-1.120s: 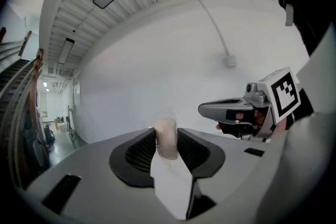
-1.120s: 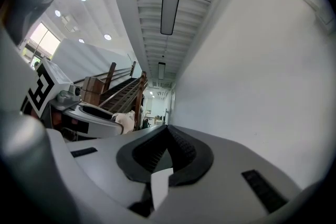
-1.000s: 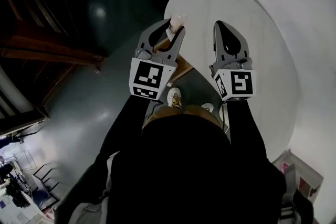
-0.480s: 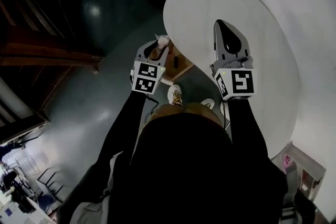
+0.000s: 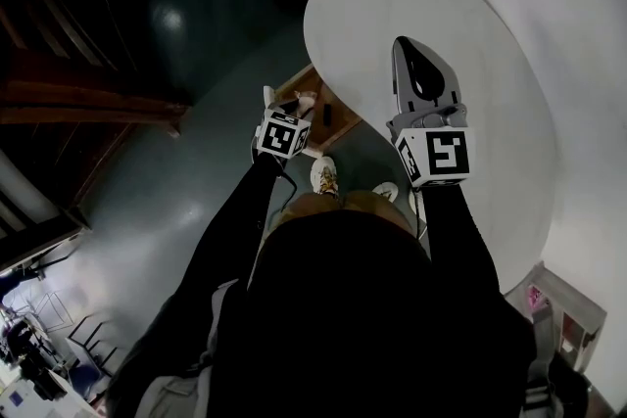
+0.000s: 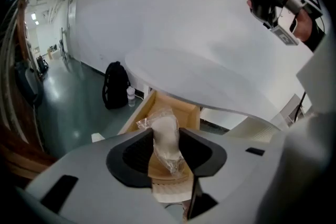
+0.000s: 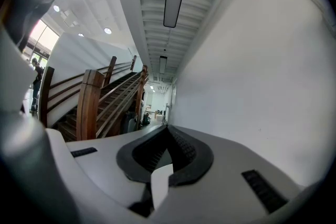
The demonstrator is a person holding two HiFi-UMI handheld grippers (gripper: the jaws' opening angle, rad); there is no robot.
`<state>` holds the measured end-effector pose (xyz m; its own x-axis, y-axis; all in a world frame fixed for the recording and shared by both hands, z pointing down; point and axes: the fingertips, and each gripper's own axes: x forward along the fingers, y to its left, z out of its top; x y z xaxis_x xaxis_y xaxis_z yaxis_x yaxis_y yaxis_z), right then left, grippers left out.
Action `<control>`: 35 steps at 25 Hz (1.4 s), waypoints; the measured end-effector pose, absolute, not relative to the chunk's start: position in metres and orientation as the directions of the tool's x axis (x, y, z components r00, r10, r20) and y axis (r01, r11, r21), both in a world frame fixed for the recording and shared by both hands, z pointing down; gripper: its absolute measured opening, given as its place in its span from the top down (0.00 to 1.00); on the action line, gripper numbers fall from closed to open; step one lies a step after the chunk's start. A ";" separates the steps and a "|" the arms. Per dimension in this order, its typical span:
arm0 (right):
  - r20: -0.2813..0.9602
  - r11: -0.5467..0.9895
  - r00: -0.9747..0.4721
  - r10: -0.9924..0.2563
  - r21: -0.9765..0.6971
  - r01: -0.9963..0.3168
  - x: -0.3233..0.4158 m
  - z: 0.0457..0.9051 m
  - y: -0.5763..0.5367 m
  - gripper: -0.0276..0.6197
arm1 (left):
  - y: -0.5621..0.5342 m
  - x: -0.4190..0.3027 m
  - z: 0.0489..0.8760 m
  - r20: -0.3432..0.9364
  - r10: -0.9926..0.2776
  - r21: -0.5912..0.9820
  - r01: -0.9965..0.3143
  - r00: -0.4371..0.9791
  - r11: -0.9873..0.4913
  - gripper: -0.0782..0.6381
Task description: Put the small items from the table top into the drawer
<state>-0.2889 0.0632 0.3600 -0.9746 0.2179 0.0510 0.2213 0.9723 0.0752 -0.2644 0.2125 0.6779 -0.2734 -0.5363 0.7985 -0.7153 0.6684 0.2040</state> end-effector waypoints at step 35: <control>0.054 0.973 -0.978 0.202 0.104 0.207 -0.279 0.357 0.060 0.92 | 0.205 -0.297 0.606 0.679 -0.605 0.161 -0.719 -0.416 0.676 0.53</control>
